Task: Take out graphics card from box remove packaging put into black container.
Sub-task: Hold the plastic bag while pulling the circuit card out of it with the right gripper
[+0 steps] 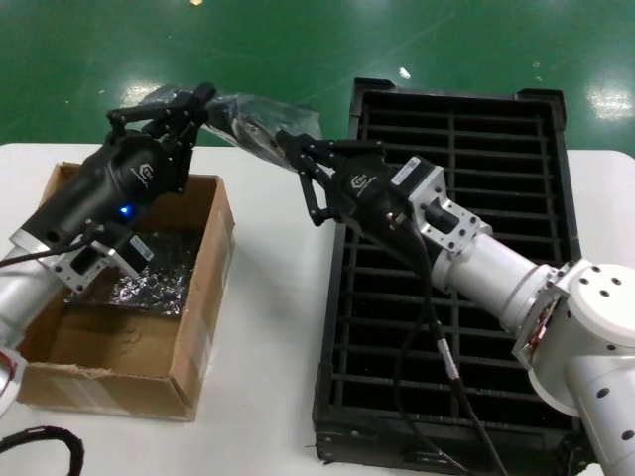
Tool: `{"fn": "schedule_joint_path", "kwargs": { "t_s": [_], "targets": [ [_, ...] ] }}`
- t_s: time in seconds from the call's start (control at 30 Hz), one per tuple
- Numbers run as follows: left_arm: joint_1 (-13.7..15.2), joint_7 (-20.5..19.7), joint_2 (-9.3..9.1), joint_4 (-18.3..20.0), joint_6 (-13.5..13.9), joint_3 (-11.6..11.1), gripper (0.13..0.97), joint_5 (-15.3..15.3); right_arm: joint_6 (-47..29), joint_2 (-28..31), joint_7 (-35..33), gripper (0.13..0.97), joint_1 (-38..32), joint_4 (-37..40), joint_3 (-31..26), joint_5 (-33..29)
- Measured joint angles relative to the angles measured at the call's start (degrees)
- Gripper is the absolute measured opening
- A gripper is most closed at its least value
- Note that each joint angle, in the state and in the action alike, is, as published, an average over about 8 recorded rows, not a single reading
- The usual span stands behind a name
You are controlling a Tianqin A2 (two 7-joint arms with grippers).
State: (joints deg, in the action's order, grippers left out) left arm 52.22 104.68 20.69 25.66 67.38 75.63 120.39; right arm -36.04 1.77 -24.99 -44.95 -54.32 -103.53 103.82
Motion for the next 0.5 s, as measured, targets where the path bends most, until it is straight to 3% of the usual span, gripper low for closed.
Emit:
{"fn": "schedule_joint_path", "kwargs": {
  "t_s": [0.23, 0.5],
  "targets": [
    [-5.0, -5.1, -0.68, 10.0, -1.1, 0.3, 0.139, 0.2, 0.0, -0.3, 0.2, 0.139, -0.6, 1.2, -0.5, -0.5],
    [-6.5, -7.1, -0.89, 13.0, -1.3, 0.8, 0.139, 0.1, 0.4, 0.0, 1.2, 0.163, 0.2, -0.2, -1.1, -1.3]
  ]
}}
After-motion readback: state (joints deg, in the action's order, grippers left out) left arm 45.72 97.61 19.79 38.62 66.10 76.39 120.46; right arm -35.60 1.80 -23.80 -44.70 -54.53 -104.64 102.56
